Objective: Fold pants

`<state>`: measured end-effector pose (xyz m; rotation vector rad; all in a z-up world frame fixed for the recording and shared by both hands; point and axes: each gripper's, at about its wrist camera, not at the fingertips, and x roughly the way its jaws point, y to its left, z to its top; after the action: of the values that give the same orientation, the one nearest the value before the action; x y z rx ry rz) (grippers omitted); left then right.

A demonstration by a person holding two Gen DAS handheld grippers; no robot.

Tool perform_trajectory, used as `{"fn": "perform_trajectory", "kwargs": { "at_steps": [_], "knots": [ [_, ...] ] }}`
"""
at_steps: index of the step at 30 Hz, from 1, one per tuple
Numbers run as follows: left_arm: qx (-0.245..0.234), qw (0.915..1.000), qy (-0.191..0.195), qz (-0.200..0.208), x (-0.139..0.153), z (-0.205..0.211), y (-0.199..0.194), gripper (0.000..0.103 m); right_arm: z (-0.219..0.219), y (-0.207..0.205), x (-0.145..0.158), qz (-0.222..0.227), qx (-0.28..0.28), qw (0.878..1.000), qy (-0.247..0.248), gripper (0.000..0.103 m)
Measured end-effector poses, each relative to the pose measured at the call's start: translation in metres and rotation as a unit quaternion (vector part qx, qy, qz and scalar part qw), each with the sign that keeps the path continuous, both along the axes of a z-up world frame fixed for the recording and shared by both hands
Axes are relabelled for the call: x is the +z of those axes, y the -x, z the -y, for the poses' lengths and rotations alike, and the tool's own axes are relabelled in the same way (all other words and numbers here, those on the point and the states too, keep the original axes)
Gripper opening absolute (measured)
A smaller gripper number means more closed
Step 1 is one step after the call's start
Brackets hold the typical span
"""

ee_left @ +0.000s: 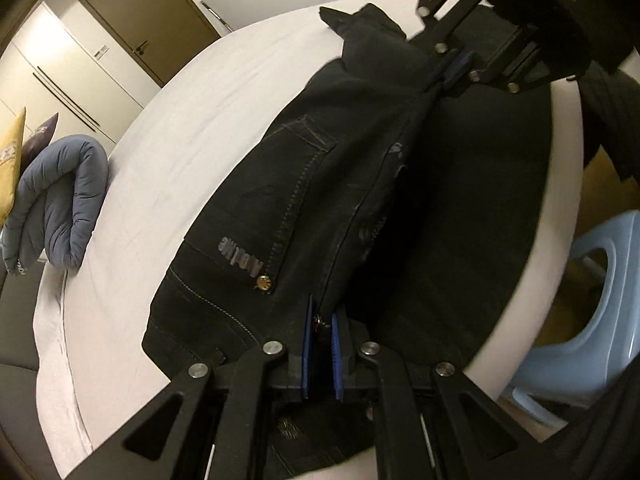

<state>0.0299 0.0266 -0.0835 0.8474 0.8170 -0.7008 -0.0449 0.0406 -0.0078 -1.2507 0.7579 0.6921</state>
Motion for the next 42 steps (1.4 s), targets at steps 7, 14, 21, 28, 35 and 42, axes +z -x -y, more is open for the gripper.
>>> {"fn": "perform_trajectory", "kwargs": {
  "at_steps": [7,14,21,28,35,42],
  "knots": [
    [-0.005,0.9991,-0.040,0.010,-0.021,-0.009,0.024,0.008,-0.030,0.059,-0.022,0.007,0.041,0.999,0.036,0.002],
    [0.010,0.9990,-0.041,0.014,-0.032,-0.015,0.032,0.008,-0.038,0.052,-0.030,-0.002,0.047,0.998,0.036,0.002],
    [0.019,0.9993,-0.033,0.000,-0.039,-0.021,0.031,0.008,-0.043,0.041,-0.033,0.001,0.050,0.998,0.044,0.002],
    [0.054,0.9983,0.000,-0.021,-0.025,-0.032,0.023,0.020,-0.034,0.048,-0.042,0.005,0.033,0.999,0.034,0.002],
    [0.069,0.9970,0.002,-0.035,-0.023,-0.042,0.017,0.016,-0.031,0.065,-0.036,0.020,0.030,0.999,0.033,0.002],
    [0.037,0.9981,-0.048,-0.009,-0.042,-0.037,0.028,0.011,-0.028,0.075,-0.047,0.024,0.027,0.999,0.037,0.002]
  ]
}}
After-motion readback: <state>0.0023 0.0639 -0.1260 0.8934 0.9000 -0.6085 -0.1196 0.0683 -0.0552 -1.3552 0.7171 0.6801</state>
